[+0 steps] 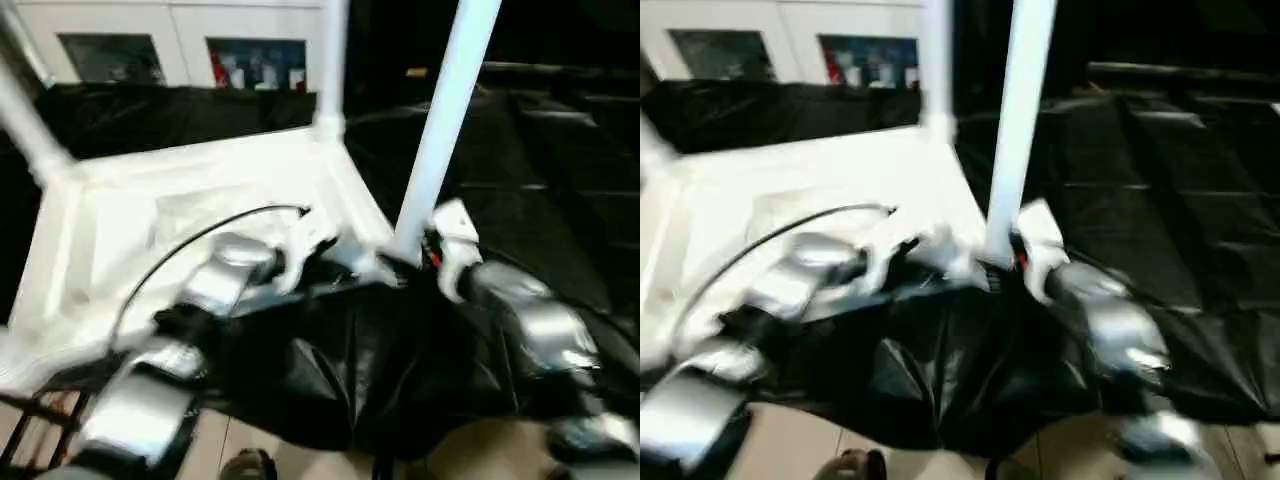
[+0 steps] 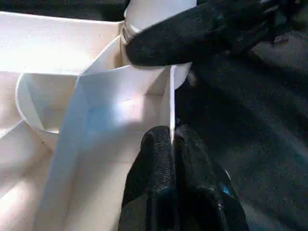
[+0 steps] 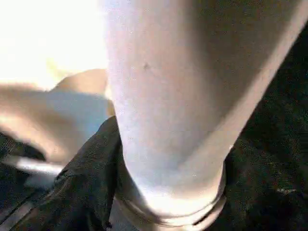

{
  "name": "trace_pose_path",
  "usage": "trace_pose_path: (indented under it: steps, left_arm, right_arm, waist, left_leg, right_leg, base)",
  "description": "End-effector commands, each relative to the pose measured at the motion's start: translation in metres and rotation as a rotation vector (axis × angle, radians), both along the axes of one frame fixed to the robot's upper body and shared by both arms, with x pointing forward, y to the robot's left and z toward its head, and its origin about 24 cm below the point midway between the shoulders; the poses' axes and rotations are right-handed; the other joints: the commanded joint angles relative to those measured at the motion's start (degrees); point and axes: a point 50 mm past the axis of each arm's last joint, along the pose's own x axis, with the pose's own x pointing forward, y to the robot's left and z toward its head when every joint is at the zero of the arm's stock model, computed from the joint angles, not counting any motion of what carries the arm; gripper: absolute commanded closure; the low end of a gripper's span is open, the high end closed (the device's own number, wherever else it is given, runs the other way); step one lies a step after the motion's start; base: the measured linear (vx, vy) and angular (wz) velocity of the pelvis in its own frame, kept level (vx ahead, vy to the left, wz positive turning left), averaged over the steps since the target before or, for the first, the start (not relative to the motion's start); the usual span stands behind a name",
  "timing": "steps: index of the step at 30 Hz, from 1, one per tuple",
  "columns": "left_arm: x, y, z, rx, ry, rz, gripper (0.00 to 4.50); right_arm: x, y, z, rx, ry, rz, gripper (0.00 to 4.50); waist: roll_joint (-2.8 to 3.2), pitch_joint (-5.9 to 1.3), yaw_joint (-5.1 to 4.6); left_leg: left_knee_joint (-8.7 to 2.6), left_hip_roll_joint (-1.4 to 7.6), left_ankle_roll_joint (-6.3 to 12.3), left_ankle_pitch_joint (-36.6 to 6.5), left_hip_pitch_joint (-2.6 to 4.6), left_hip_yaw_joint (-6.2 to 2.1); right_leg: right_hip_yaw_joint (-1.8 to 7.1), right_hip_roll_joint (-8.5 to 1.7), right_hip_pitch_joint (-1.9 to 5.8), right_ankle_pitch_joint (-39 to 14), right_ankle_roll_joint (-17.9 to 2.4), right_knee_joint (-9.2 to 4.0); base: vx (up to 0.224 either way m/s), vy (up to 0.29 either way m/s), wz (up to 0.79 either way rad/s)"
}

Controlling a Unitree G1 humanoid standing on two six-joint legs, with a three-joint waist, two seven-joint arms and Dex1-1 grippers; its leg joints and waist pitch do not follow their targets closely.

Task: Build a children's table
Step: Rotate leg to tighten

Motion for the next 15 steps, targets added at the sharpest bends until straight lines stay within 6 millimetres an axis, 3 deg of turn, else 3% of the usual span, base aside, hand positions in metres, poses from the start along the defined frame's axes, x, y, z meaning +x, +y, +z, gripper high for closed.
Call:
trace_pose_path:
  steps: [1, 3, 4, 6, 8, 11, 15]
  left_arm:
    - [0.008, -0.023, 0.031, -0.119, -0.089, 0.009, 4.5]
    - [0.009, -0.026, 0.032, -0.129, -0.093, 0.016, 4.5]
    - [0.008, -0.03, 0.034, -0.138, -0.101, 0.009, 4.5]
    - [0.007, -0.031, 0.034, -0.14, -0.103, -0.02, 4.5]
    - [0.006, -0.031, 0.034, -0.141, -0.105, -0.042, 4.5]
    - [0.003, -0.028, 0.033, -0.141, -0.103, -0.09, 4.5]
    - [-0.002, -0.021, 0.03, -0.127, -0.091, -0.162, 4.5]
  right_arm:
    - [-0.006, 0.008, -0.033, 0.015, 0.142, -0.088, 1.78]
    - [-0.004, 0.012, -0.032, 0.028, 0.129, -0.086, 1.78]
    - [-0.001, 0.023, -0.027, 0.063, 0.078, -0.037, 1.43]
    - [0.0, 0.027, -0.023, 0.088, 0.068, -0.017, 1.22]
    - [0.0, 0.027, -0.019, 0.084, 0.063, 0.009, 1.07]
    - [0.0, 0.024, -0.013, 0.054, 0.022, 0.068, 0.83]
    - [-0.005, 0.014, -0.004, 0.034, -0.01, 0.216, 0.83]
  waist:
    - [-0.8, -4.72, -0.1]
    - [-0.79, -4.81, -0.11]
    - [-0.8, -4.91, -0.07]
    - [-0.54, -4.91, -0.06]
    - [-0.65, -4.97, -0.02]
    - [-0.73, -4.87, -0.06]
    - [-0.9, -4.68, 0.08]
  left_leg:
    - [-3.6, 0.27, 0.53, -19.07, 1.75, -0.72]
    - [-3.65, 0.34, 0.82, -18.34, 1.51, -0.73]
    - [-3.57, 0.34, 1.15, -17.53, 1.54, -0.64]
    - [-3.53, 0.33, 1.64, -16.78, 1.32, -0.59]
    - [-3.51, 0.37, 2.21, -15.78, 1.32, -0.57]
    - [-3.52, 0.42, 2.69, -15.99, 1.41, -0.48]
    - [-3.54, 0.5, 3.12, -16.63, 1.44, -0.44]
  right_leg:
    - [1.42, -2.3, 2.83, -25.18, -8.24, -4.82]
    - [1.42, -2.27, 3.01, -23.49, -8.54, -4.58]
    - [1.46, -2.14, 3.05, -21.4, -8.89, -4.38]
    - [1.49, -2.13, 3.21, -18.64, -9.73, -4.11]
    - [1.51, -2.01, 3.39, -16.26, -10.67, -3.75]
    - [1.52, -2.07, 3.43, -16.06, -11.37, -3.79]
    - [1.58, -2.09, 3.55, -17.59, -10.71, -4.0]
  base:
    - [0.0, 0.0, 0.0]
    - [0.0, 0.0, 0.0]
    - [0.0, 0.0, 0.0]
    - [0.0, 0.0, 0.0]
    - [0.0, 0.0, 0.0]
    - [0.0, 0.0, 0.0]
    - [0.0, 0.0, 0.0]
